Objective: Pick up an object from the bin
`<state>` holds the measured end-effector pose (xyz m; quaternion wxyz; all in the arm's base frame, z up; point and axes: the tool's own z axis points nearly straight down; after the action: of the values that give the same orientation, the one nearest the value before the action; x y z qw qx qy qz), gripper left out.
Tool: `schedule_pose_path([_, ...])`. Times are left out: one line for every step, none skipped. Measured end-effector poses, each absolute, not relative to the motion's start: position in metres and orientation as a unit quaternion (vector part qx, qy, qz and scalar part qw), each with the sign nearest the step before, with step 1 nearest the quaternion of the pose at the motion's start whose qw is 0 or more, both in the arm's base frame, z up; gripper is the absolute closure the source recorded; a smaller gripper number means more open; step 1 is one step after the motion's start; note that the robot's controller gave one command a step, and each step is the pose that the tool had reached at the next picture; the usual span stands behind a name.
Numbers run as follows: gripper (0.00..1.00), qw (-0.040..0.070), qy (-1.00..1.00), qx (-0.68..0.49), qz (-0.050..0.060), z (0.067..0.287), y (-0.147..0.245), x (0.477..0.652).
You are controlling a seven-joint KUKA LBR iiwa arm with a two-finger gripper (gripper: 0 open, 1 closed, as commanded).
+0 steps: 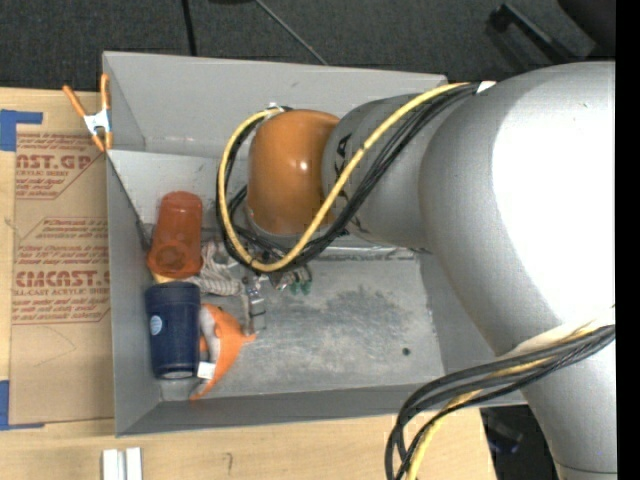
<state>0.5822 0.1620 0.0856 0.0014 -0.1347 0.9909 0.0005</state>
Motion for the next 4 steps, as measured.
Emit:
schedule_pose_path([0.00,-0.002,0.994,-0.105,0.000,0.135,0.150,0.579])
schedule_pose_path([0.00,0.005,0.990,-0.144,0.000,0.161,0.159,0.585])
schedule_pose_path([0.00,0.003,0.997,-0.071,0.001,0.101,0.163,0.540])
schedule_pose_path([1.00,0.001,0.997,-0.074,0.000,0.080,0.172,0.526])
